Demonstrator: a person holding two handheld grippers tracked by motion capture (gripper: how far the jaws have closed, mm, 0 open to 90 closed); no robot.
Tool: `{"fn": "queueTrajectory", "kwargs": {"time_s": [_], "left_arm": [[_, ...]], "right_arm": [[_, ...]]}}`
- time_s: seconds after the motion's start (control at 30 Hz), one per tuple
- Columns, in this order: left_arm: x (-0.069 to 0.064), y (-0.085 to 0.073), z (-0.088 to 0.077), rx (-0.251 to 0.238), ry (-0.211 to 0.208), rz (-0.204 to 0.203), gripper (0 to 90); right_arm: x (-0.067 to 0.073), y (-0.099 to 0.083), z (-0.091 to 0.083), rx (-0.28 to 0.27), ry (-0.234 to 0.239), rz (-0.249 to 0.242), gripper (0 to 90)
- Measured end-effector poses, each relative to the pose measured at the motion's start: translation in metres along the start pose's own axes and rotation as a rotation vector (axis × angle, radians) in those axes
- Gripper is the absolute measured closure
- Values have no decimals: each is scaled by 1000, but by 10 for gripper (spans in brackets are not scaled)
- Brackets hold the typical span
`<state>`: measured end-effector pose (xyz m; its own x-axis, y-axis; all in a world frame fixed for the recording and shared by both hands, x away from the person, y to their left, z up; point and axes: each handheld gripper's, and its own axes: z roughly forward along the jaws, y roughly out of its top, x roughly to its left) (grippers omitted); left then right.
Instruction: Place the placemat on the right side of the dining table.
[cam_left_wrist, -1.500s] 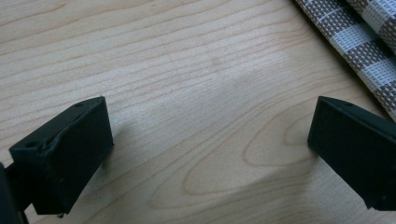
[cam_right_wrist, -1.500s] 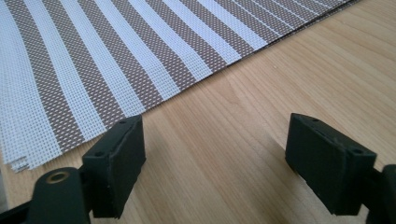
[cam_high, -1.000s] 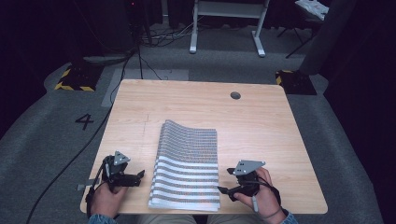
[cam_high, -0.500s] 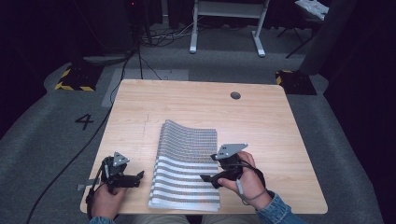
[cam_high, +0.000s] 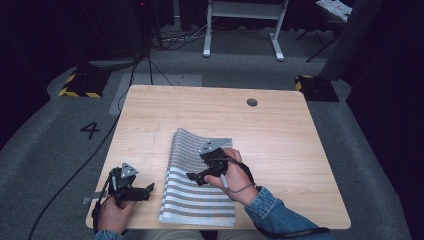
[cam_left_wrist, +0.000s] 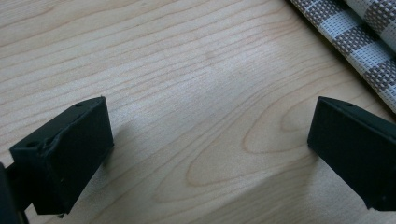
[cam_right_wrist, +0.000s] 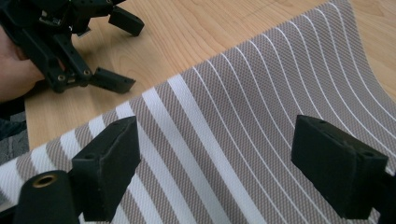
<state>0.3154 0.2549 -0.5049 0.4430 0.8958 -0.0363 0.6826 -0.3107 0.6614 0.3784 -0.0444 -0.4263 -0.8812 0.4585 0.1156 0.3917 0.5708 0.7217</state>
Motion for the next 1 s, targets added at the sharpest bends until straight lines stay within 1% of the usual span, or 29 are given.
{"fn": "queueTrajectory", "kwargs": {"time_s": [0.03, 0.07, 0.1, 0.13, 0.17, 0.2, 0.23, 0.27, 0.3, 0.33, 0.37, 0.47, 0.5, 0.53, 0.6, 0.63, 0.77, 0.8, 0.83, 0.87, 0.9, 0.93, 0.97, 1.0], "left_arm": [[0, 0, 0, 0, 0, 0, 2], [0, 0, 0, 0, 0, 1, 2], [0, 0, 0, 0, -1, 1, 2], [0, 0, 0, 0, -1, 1, 2], [0, 0, 0, 0, -1, 1, 2], [0, 0, 0, 0, -1, 1, 2], [0, 0, 0, 0, -1, 1, 2], [0, 0, 0, 1, -2, 1, 2], [0, 0, 0, 1, -2, 1, 2], [0, 0, 0, 1, -2, 1, 2], [0, 0, 0, 1, -2, 1, 2], [0, 0, 0, 1, 0, 1, 2], [0, 0, 0, 1, -2, 1, 2], [0, 0, 0, 0, -1, 1, 2], [0, 0, 0, 0, -1, 1, 2], [0, 0, 0, 0, -1, 1, 2], [0, 0, 0, 0, -1, 1, 2], [0, 0, 0, 0, -1, 1, 2], [0, 0, 0, 0, -1, 1, 2], [0, 0, 0, 0, -1, 1, 2], [0, 0, 0, 0, -1, 1, 2], [0, 0, 0, 0, -1, 1, 2], [0, 0, 0, 0, -1, 1, 2], [0, 0, 0, 0, -1, 1, 2]], "right_arm": [[0, 4, 4, 4, -1, -5, 158], [0, 4, 4, 4, -1, -5, 158], [0, 12, 14, 8, 10, 5, 158], [0, 15, 18, 16, 8, 23, 158], [-2, 18, 24, 2, 9, 5, 159], [-2, 18, 24, 2, 9, 5, 159], [0, 21, 28, 8, 11, 42, 159], [1, 24, 33, 13, 7, 54, 158], [3, 28, 41, 16, 5, 58, 158], [4, 30, 45, 24, 11, 58, 159], [4, 30, 45, 24, 11, 58, 159], [5, 34, 56, 45, 1, 37, 169], [6, 35, 60, 45, 0, 37, 170], [6, 34, 66, 56, -8, 49, 168], [6, 33, 70, 58, -13, 48, 167], [7, 32, 74, 67, -19, 71, 160], [9, 30, 80, 82, -27, 91, 157], [8, 27, 83, 96, -31, 66, 146], [8, 25, 85, 90, -28, 89, 143], [8, 25, 85, 90, -28, 89, 143], [8, 23, 87, 85, -31, 106, 138], [7, 21, 89, 83, -38, 112, 125], [6, 18, 91, 74, -43, 142, 109], [7, 17, 91, 72, -48, 158, 108]]}}
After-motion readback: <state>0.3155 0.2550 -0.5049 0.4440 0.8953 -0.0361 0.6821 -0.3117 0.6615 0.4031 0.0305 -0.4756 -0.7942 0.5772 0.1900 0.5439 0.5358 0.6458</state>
